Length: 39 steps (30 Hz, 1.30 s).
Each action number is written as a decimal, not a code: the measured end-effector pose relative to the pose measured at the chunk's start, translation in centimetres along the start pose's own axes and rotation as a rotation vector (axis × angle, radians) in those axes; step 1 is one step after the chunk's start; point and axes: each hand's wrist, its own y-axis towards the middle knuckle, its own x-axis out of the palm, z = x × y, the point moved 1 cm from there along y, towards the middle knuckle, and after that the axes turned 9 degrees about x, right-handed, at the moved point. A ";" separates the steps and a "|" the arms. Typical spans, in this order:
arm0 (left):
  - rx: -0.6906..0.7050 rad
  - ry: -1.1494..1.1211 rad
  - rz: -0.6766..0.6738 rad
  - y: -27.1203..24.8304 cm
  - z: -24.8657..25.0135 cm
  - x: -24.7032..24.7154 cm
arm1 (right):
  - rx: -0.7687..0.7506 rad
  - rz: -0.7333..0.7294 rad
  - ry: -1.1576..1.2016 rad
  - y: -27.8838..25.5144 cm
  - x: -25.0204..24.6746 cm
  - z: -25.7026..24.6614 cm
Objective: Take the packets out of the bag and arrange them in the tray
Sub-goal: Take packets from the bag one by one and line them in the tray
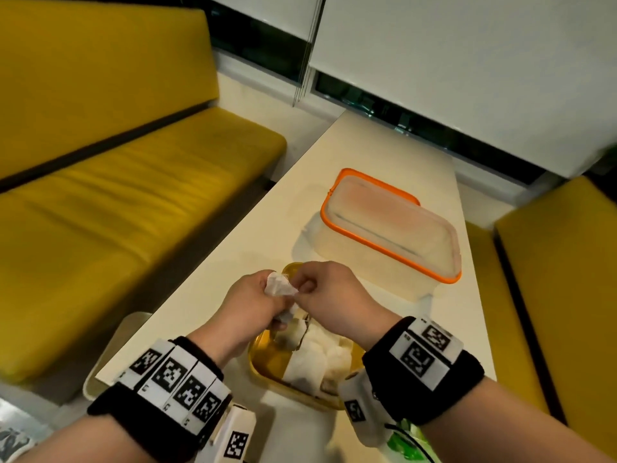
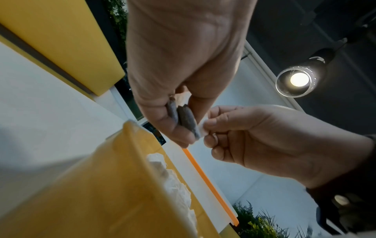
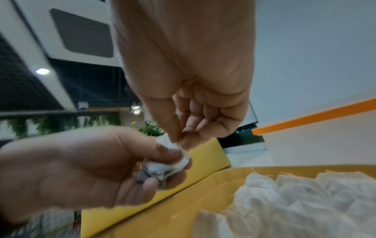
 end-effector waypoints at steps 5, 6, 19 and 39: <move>0.008 0.044 0.008 -0.5 0.5 -0.1 | 0.028 0.016 -0.128 0.3 0.1 1.4; 0.022 0.052 0.027 -0.5 0.6 -0.2 | 0.033 -0.022 -0.154 0.4 0.4 1.6; 0.028 0.033 0.051 -1.3 0.2 0.2 | 0.186 -0.271 -0.598 2.2 3.6 1.6; 0.102 0.274 0.044 0.1 1.6 0.2 | -0.028 -0.028 -0.156 0.7 0.4 0.8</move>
